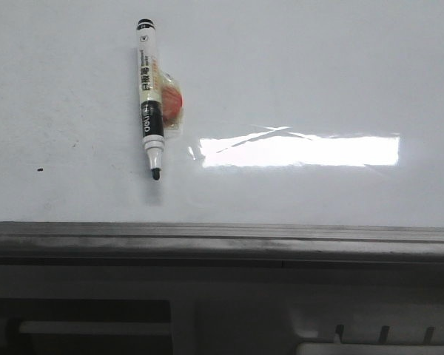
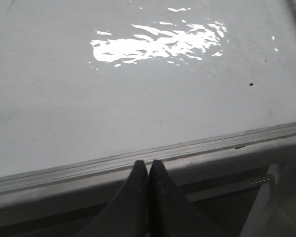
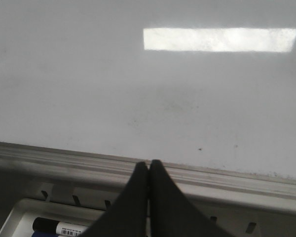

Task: Write number 6 on whiteboard

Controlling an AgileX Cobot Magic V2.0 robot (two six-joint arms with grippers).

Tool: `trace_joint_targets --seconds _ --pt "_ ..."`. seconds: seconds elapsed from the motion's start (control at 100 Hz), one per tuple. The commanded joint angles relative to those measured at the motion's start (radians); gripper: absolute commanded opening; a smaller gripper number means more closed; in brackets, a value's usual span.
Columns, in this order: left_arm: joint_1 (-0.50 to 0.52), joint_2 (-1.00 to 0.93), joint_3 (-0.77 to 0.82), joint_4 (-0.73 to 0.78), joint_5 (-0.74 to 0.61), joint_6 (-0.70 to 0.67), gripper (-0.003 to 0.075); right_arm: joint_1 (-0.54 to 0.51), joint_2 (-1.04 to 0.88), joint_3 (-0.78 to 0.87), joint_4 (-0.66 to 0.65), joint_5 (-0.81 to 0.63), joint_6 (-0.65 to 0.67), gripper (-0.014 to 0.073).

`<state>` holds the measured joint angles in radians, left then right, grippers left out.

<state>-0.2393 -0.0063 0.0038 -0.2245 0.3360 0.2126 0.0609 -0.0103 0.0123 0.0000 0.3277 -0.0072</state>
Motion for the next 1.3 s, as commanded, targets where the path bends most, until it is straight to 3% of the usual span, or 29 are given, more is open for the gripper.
trace_joint_targets --seconds 0.0,0.15,0.35,0.45,0.52,0.58,0.65,0.86,1.04,1.18,1.29 --pt "0.003 -0.03 0.045 -0.009 -0.048 -0.011 -0.0019 -0.004 -0.018 0.028 -0.016 -0.011 -0.002 -0.0054" --pt "0.003 -0.03 0.045 -0.009 -0.048 -0.011 -0.0019 -0.004 -0.018 0.028 -0.023 -0.043 -0.002 -0.0054" --pt "0.003 -0.03 0.045 0.033 -0.063 -0.011 -0.0019 -0.004 -0.018 0.028 -0.023 -0.212 -0.002 -0.0054" --pt "0.003 -0.03 0.045 -0.03 -0.097 -0.011 -0.0019 -0.004 -0.018 0.028 -0.018 -0.277 -0.002 -0.0054" --pt "0.003 -0.03 0.045 -0.136 -0.122 -0.014 -0.0019 -0.004 -0.018 0.028 0.084 -0.328 -0.002 -0.0053" --pt "0.003 -0.03 0.045 -0.4 -0.154 -0.042 -0.0019 -0.004 -0.018 0.028 0.18 -0.37 -0.002 -0.0053" --pt "0.003 -0.03 0.045 -0.575 -0.181 -0.042 -0.0019 -0.004 -0.018 0.028 0.288 -0.383 -0.002 -0.0054" --pt "0.003 -0.03 0.045 -0.73 -0.231 -0.042 -0.0019 -0.004 -0.018 0.028 0.498 -0.429 -0.002 -0.0054" --pt "0.003 -0.03 0.017 -0.697 -0.274 -0.026 -0.0019 -0.004 -0.018 0.012 0.522 -0.508 -0.002 -0.0053" --pt "0.003 0.01 -0.102 -0.446 -0.201 -0.008 -0.0019 -0.004 -0.011 -0.095 0.514 -0.45 -0.002 -0.0053" --pt "0.003 0.134 -0.227 -0.239 -0.084 -0.008 -0.0019 -0.004 0.031 -0.2 0.417 -0.337 -0.002 -0.0053"
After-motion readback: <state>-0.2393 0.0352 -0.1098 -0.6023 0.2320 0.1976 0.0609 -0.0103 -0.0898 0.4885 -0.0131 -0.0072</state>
